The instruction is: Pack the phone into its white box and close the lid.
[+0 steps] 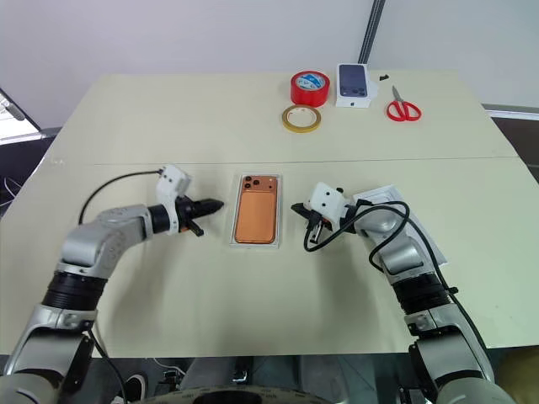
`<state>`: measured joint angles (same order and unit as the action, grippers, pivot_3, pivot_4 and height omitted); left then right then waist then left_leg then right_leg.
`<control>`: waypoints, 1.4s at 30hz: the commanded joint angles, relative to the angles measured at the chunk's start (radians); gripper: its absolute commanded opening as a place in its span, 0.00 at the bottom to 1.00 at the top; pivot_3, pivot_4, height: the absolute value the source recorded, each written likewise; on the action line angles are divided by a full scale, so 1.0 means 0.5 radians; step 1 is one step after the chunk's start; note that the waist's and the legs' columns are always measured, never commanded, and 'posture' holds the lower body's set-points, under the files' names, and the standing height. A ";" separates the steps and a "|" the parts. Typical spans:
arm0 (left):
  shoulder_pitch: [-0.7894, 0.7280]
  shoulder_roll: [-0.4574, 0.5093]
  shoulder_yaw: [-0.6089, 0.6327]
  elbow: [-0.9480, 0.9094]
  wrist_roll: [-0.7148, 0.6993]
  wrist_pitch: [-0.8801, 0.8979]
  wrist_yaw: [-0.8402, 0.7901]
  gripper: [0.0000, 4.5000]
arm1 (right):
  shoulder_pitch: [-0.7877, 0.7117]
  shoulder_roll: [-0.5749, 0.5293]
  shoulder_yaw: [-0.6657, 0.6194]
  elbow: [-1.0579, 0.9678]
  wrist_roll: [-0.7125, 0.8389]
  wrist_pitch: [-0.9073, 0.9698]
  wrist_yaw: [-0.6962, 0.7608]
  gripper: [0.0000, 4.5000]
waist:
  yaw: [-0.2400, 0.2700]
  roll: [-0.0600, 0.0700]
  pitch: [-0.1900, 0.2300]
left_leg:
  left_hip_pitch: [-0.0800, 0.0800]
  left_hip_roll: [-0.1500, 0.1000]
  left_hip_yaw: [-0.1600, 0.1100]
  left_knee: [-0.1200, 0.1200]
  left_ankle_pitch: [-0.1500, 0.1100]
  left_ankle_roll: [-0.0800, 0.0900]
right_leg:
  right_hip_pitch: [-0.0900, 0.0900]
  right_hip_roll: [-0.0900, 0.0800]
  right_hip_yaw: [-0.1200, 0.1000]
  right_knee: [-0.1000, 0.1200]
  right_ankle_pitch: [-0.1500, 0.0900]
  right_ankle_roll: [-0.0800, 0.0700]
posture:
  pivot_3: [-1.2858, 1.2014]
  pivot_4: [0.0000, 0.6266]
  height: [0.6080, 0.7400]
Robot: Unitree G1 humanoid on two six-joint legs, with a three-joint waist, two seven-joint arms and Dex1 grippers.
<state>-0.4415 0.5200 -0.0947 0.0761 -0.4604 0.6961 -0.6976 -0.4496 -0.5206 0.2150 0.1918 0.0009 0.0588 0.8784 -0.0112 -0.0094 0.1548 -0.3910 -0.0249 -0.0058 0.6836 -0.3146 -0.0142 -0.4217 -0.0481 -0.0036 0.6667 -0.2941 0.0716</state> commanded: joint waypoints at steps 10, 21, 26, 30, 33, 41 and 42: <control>-0.173 -0.254 -0.280 0.007 0.040 0.171 -0.346 0.01 | 0.082 -0.027 -0.002 -0.211 -0.003 -0.004 0.019 0.00 | 0.036 0.001 -0.001 | 0.000 -0.001 0.000 0.003 -0.003 0.006 | 0.003 0.000 0.000 0.000 0.000 0.000 | 0.52 0.24 1.00; -0.370 -0.646 -0.475 0.143 0.159 0.128 -0.436 0.01 | 0.578 -0.414 -0.342 -0.734 0.142 0.237 0.116 0.00 | 0.083 0.001 -0.001 | 0.000 -0.002 0.000 0.006 -0.007 0.013 | 0.007 -0.001 0.000 -0.004 0.000 0.000 | 0.52 0.24 1.00; -0.447 -0.795 -0.527 0.272 0.209 0.060 -0.469 0.01 | 0.762 -0.510 -0.495 -0.851 0.189 0.321 0.115 0.00 | 0.069 0.001 -0.001 | 0.001 -0.001 0.000 0.006 -0.010 0.019 | 0.007 0.002 0.000 -0.002 0.000 0.001 | 0.52 0.24 1.00; -0.476 -0.900 -0.552 0.371 0.261 -0.005 -0.479 0.01 | 0.840 -0.570 -0.620 -0.846 0.218 0.364 0.107 0.00 | 0.052 0.000 0.000 | 0.001 -0.001 0.000 0.007 -0.010 0.019 | 0.008 0.002 0.000 -0.002 0.000 0.001 | 0.52 0.24 1.00; -0.481 -0.932 -0.526 0.429 0.290 -0.053 -0.477 0.01 | 0.871 -0.574 -0.650 -0.871 0.243 0.392 0.112 0.00 | 0.046 0.000 0.000 | 0.001 -0.001 0.000 0.007 -0.010 0.019 | 0.009 0.003 0.000 -0.002 0.000 0.001 | 0.52 0.24 1.00; -0.528 -0.873 -0.437 0.580 0.335 -0.153 -0.502 0.01 | 0.852 -0.580 -0.641 -0.821 0.202 0.335 0.098 0.00 | 0.045 0.000 0.000 | 0.003 0.000 0.000 0.007 -0.008 0.017 | 0.009 0.003 0.000 -0.001 0.000 0.001 | 0.52 0.24 1.00; -0.529 -0.867 -0.433 0.580 0.335 -0.157 -0.509 0.01 | 0.834 -0.584 -0.639 -0.797 0.191 0.320 0.090 0.00 | 0.045 0.000 -0.001 | 0.003 0.000 0.000 0.007 -0.008 0.016 | 0.009 0.003 0.000 -0.001 0.000 0.001 | 0.52 0.24 1.00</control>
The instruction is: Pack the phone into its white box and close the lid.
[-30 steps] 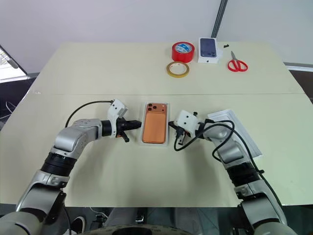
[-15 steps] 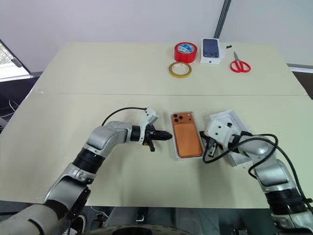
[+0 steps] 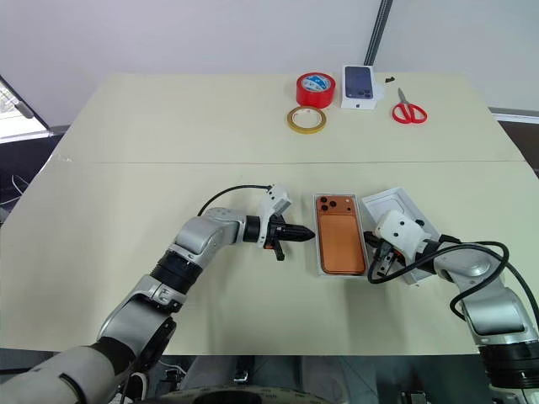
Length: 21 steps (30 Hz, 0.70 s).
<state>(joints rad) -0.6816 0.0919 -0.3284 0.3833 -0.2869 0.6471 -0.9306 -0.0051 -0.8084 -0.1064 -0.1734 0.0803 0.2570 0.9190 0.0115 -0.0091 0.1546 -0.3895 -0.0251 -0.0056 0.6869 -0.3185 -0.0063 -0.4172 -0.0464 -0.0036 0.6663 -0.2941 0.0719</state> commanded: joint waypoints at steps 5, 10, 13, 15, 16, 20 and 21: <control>-0.014 -0.007 0.037 -0.079 -0.013 -0.050 -0.033 0.01 | -0.101 -0.044 0.014 0.001 0.031 -0.123 0.042 0.00 | 0.002 0.000 0.000 | 0.000 0.000 0.000 0.000 0.001 -0.002 | 0.000 0.000 0.000 0.000 0.000 0.000 | 0.52 0.24 1.00; 0.054 0.004 0.064 -0.128 -0.010 -0.054 0.024 0.01 | -0.179 -0.075 0.010 0.073 0.011 -0.151 0.046 0.00 | 0.001 0.000 0.000 | 0.000 0.000 0.000 0.000 0.001 -0.002 | 0.000 0.000 0.000 0.000 0.000 0.000 | 0.52 0.24 1.00; 0.042 -0.004 0.103 -0.081 0.030 -0.151 0.104 0.01 | -0.252 -0.054 0.047 0.165 -0.047 -0.197 -0.013 0.00 | 0.001 0.000 0.000 | 0.000 0.000 0.000 0.000 0.001 -0.002 | 0.001 0.000 0.000 0.000 0.000 0.000 | 0.52 0.24 1.00; 0.024 -0.016 0.133 -0.047 0.038 -0.195 0.139 0.01 | -0.296 -0.038 0.075 0.227 -0.086 -0.218 -0.051 0.00 | 0.002 0.000 0.000 | 0.000 0.000 0.000 0.001 0.001 -0.002 | 0.001 0.000 0.000 0.000 0.000 0.000 | 0.52 0.24 1.00; 0.018 -0.017 0.140 -0.038 0.046 -0.220 0.148 0.01 | -0.315 -0.035 0.089 0.256 -0.100 -0.225 -0.060 0.00 | 0.002 0.000 0.000 | 0.000 0.000 0.000 0.001 0.002 -0.004 | 0.001 0.000 0.000 0.000 0.000 0.000 | 0.52 0.24 1.00; 0.000 -0.024 0.187 -0.045 0.029 -0.247 0.171 0.01 | -0.414 -0.003 0.122 0.425 -0.194 -0.292 -0.195 0.00 | 0.002 0.000 0.000 | 0.000 0.000 0.000 0.001 0.004 -0.007 | 0.001 0.000 0.000 0.000 0.000 0.000 | 0.52 0.24 1.00; 0.005 -0.023 0.198 -0.059 0.028 -0.269 0.176 0.01 | -0.443 0.005 0.130 0.476 -0.230 -0.304 -0.247 0.00 | 0.001 0.000 0.000 | 0.000 0.000 0.000 0.002 0.004 -0.007 | 0.001 0.000 0.000 0.000 0.000 0.000 | 0.52 0.24 1.00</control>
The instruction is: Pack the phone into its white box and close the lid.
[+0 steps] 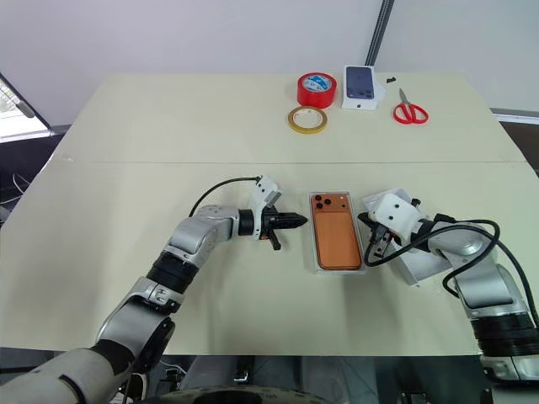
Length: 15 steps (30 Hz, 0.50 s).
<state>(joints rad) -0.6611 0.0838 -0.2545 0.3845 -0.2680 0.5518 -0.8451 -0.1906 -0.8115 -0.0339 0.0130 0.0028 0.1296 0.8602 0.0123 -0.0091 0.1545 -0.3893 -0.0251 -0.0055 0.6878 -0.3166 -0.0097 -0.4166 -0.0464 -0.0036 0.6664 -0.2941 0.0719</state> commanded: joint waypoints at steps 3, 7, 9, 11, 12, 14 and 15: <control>-0.011 0.021 0.076 -0.108 -0.003 -0.134 0.010 0.01 | -0.120 0.009 0.007 0.195 -0.148 -0.103 -0.216 0.00 | 0.000 0.000 0.000 | 0.000 0.000 0.000 0.000 0.001 -0.001 | 0.000 0.000 0.000 0.001 0.000 0.000 | 0.52 0.24 1.00; 0.037 0.133 0.131 -0.204 -0.013 -0.200 -0.019 0.01 | -0.080 0.017 -0.054 0.085 -0.006 -0.039 -0.149 0.00 | -0.003 0.000 0.000 | 0.000 0.000 0.000 0.000 0.001 -0.001 | 0.000 0.000 0.000 0.001 0.000 0.000 | 0.52 0.24 1.00; 0.043 0.207 0.189 -0.247 -0.067 -0.163 -0.064 0.01 | -0.012 0.015 -0.100 -0.049 0.147 0.069 -0.053 0.00 | -0.003 0.001 0.000 | 0.000 0.001 0.000 0.000 0.001 -0.002 | 0.000 0.000 0.000 0.001 0.000 0.000 | 0.52 0.24 1.00; 0.048 0.301 0.264 -0.305 -0.174 -0.054 -0.153 0.06 | 0.066 0.024 -0.180 -0.187 0.310 0.201 0.005 0.06 | -0.003 0.000 0.000 | 0.000 0.001 0.000 0.000 0.001 -0.002 | -0.001 0.000 0.000 0.002 0.000 0.000 | 0.52 0.24 1.00; 0.053 0.349 0.283 -0.335 -0.195 -0.027 -0.184 0.12 | 0.096 0.031 -0.234 -0.253 0.396 0.277 0.018 0.12 | -0.004 0.000 0.000 | 0.000 0.001 0.000 0.000 0.001 -0.002 | 0.000 0.000 0.000 0.002 0.000 0.000 | 0.52 0.24 1.00; 0.074 0.435 0.299 -0.388 -0.179 -0.088 -0.212 0.29 | 0.146 0.009 -0.318 -0.346 0.452 0.344 -0.002 0.30 | -0.002 0.001 0.000 | 0.000 0.001 0.000 0.000 0.001 -0.001 | 0.000 0.000 0.000 0.002 0.000 0.000 | 0.52 0.24 1.00; 0.090 0.483 0.321 -0.416 -0.182 -0.104 -0.225 0.39 | 0.178 -0.001 -0.375 -0.389 0.472 0.374 -0.025 0.40 | -0.001 0.001 0.000 | 0.000 0.001 0.000 0.000 0.000 -0.001 | 0.000 0.000 0.000 0.002 0.000 0.000 | 0.52 0.24 1.00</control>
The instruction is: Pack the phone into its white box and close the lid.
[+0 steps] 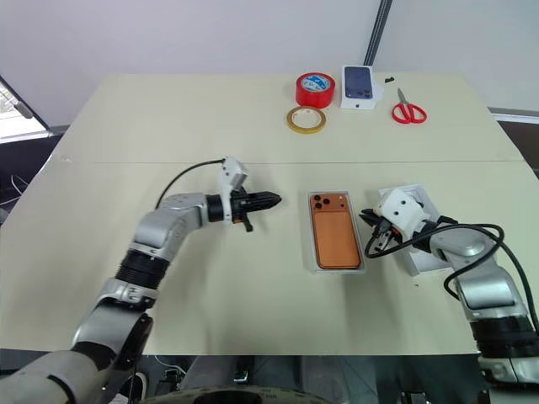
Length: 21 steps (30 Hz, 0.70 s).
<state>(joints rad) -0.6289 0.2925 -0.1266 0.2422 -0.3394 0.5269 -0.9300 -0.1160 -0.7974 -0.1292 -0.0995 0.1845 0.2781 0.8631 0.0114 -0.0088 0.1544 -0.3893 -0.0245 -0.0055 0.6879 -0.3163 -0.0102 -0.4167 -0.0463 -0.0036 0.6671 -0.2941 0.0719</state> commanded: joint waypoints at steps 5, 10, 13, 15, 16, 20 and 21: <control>0.147 0.273 0.145 -0.258 -0.099 -0.117 -0.207 0.98 | 0.240 -0.009 -0.396 -0.408 0.169 0.272 -0.152 0.99 | 0.003 0.000 0.000 | 0.000 0.000 -0.001 -0.001 -0.003 0.006 | 0.000 0.000 0.000 -0.001 0.000 0.000 | 0.52 0.24 1.00; 0.326 0.415 0.152 -0.369 -0.015 -0.443 -0.308 0.99 | 0.397 0.087 -0.472 -0.544 0.147 0.420 -0.349 1.00 | 0.000 0.001 0.000 | 0.000 0.000 -0.001 -0.001 -0.005 0.009 | 0.001 -0.001 0.000 -0.001 0.000 0.000 | 0.52 0.24 1.00; 0.443 0.455 0.198 -0.420 -0.025 -0.768 -0.413 0.99 | 0.400 0.156 -0.506 -0.663 0.229 0.671 -0.481 1.00 | -0.008 0.002 -0.001 | 0.001 0.001 -0.001 -0.002 -0.005 0.009 | 0.001 -0.001 0.001 -0.001 0.000 0.000 | 0.52 0.24 1.00; 0.495 0.457 0.221 -0.426 -0.048 -0.940 -0.467 0.99 | 0.441 0.111 -0.459 -0.695 0.184 0.756 -0.493 1.00 | -0.001 0.004 -0.002 | 0.001 0.001 -0.001 -0.002 -0.005 0.010 | 0.001 -0.002 0.001 -0.001 0.000 0.000 | 0.52 0.24 1.00; 0.516 0.466 0.229 -0.429 -0.078 -0.984 -0.513 0.99 | 0.452 0.074 -0.419 -0.709 0.149 0.819 -0.509 1.00 | -0.001 0.004 -0.002 | 0.001 0.001 -0.001 -0.002 -0.006 0.010 | 0.001 -0.002 0.001 -0.001 0.000 0.000 | 0.52 0.24 1.00; 0.541 0.486 0.227 -0.426 -0.130 -1.051 -0.610 0.99 | 0.355 0.020 -0.371 -0.744 0.204 1.134 -0.555 1.00 | 0.000 0.004 -0.002 | 0.001 0.001 -0.001 -0.002 -0.007 0.012 | 0.002 -0.002 0.001 -0.002 0.000 -0.001 | 0.52 0.24 1.00; 0.552 0.495 0.222 -0.433 -0.138 -1.074 -0.642 0.99 | 0.325 -0.007 -0.356 -0.762 0.221 1.216 -0.547 1.00 | -0.002 0.004 -0.002 | 0.001 0.001 -0.001 -0.002 -0.007 0.013 | 0.002 -0.002 0.001 -0.002 0.000 -0.001 | 0.52 0.24 1.00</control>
<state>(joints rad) -0.3551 0.5297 -0.0272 0.0619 -0.3843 0.0182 -1.2260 0.0684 -0.7751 -0.3017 -0.4319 0.2786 0.8330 0.5958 0.0103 -0.0068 0.1533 -0.3885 -0.0242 -0.0058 0.6867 -0.3199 -0.0039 -0.4157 -0.0473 -0.0033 0.6660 -0.2942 0.0717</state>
